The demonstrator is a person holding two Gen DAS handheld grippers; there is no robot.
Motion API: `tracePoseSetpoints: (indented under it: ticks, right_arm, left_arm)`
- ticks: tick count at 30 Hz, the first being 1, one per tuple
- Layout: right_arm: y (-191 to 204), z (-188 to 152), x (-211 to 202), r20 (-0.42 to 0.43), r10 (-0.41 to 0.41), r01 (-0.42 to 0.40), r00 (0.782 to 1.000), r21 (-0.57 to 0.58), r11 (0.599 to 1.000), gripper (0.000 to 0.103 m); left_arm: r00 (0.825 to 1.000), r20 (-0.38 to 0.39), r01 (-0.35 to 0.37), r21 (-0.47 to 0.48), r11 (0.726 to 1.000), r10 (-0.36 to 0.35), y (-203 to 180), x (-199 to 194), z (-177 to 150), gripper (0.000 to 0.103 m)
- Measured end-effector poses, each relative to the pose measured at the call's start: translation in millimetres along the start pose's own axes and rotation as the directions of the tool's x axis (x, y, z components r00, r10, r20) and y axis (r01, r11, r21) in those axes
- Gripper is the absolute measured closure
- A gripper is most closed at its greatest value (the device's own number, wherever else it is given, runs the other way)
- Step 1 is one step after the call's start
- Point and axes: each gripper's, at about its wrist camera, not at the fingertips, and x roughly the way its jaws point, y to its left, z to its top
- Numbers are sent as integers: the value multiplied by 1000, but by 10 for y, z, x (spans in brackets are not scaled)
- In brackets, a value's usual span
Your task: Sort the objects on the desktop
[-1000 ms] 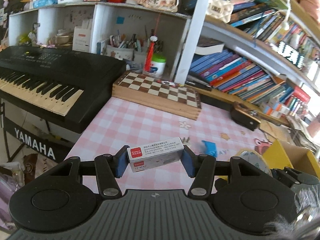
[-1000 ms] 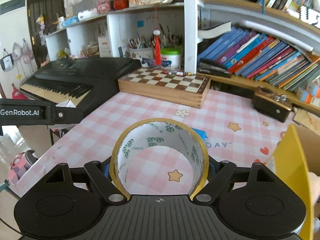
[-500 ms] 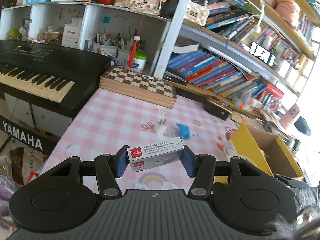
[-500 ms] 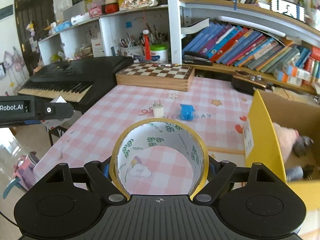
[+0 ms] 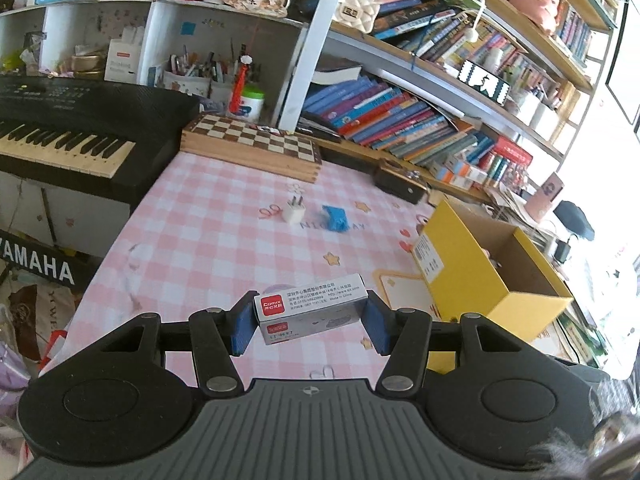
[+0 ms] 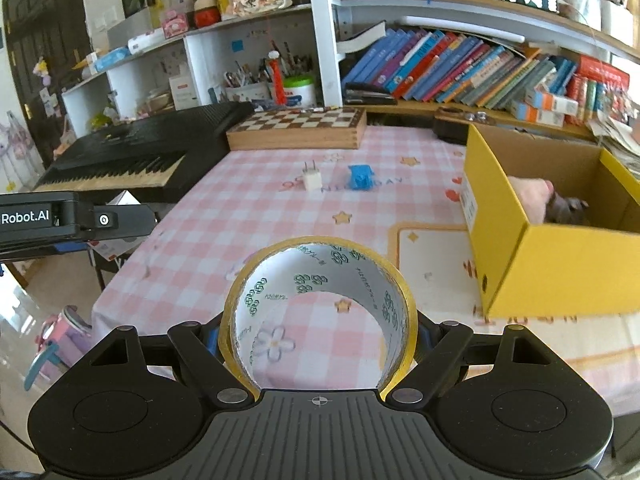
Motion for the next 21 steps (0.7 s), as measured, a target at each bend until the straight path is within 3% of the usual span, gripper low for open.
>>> tracePoseSetpoints:
  ticks: [21]
  right_arm:
    - [-55, -471, -430, -29, -142, 145, 989, 140, 979, 19]
  left_arm:
    - [980, -105, 178, 111, 978, -167, -235, -111, -313, 51]
